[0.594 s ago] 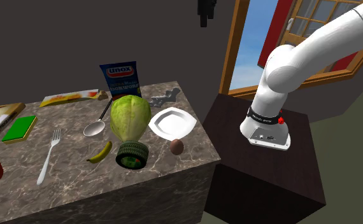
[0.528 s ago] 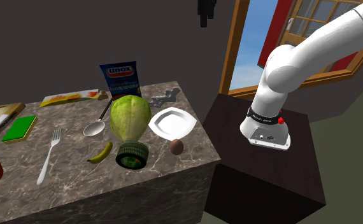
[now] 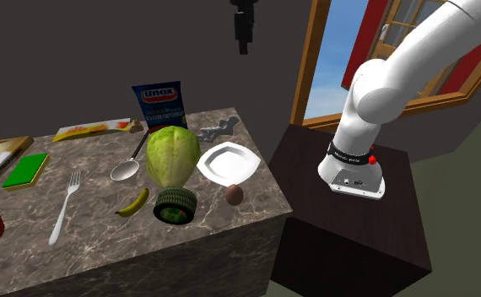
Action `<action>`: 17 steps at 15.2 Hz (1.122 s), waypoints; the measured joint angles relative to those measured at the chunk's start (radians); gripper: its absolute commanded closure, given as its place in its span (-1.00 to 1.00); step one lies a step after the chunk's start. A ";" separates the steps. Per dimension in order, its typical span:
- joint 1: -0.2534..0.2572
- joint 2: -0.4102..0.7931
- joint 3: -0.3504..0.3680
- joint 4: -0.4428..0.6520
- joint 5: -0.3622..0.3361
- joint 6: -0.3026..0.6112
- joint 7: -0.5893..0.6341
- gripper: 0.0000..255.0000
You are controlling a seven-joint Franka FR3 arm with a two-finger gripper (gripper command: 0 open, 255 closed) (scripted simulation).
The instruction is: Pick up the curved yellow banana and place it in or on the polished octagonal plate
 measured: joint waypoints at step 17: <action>0.138 0.529 0.077 0.240 0.029 0.264 -0.270 -1.00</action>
